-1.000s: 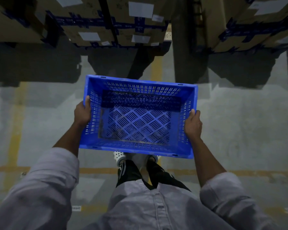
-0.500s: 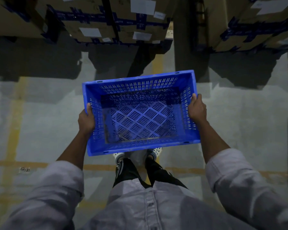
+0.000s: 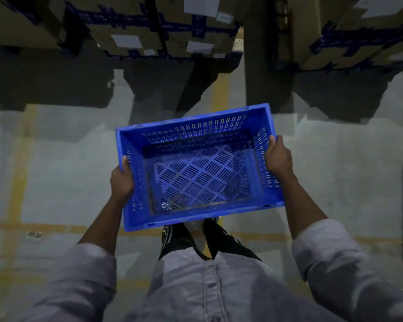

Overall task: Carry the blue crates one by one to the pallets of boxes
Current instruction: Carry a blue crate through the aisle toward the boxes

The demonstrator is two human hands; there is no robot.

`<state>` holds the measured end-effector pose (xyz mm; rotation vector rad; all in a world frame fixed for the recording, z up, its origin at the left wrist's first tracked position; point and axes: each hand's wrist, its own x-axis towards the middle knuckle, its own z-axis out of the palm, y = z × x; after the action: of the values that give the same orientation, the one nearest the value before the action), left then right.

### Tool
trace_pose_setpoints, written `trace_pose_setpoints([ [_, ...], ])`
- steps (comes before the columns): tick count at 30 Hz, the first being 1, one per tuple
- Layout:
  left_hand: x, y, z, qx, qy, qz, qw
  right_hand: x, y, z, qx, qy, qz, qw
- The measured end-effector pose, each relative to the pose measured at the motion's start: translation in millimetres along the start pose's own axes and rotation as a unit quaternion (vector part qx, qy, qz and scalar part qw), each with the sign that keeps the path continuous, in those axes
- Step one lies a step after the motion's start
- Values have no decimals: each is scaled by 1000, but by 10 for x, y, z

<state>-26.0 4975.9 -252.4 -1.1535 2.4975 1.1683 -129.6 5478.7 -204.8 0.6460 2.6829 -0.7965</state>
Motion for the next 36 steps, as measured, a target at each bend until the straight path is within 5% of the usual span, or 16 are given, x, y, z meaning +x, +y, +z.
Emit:
trace_pose_setpoints([
  [12,666,436,-216,62,2,60,996,-379,24,318,67,43,55,995],
  [36,337,274,-157,40,35,46,998,-231,-76,281,50,38,39,997],
])
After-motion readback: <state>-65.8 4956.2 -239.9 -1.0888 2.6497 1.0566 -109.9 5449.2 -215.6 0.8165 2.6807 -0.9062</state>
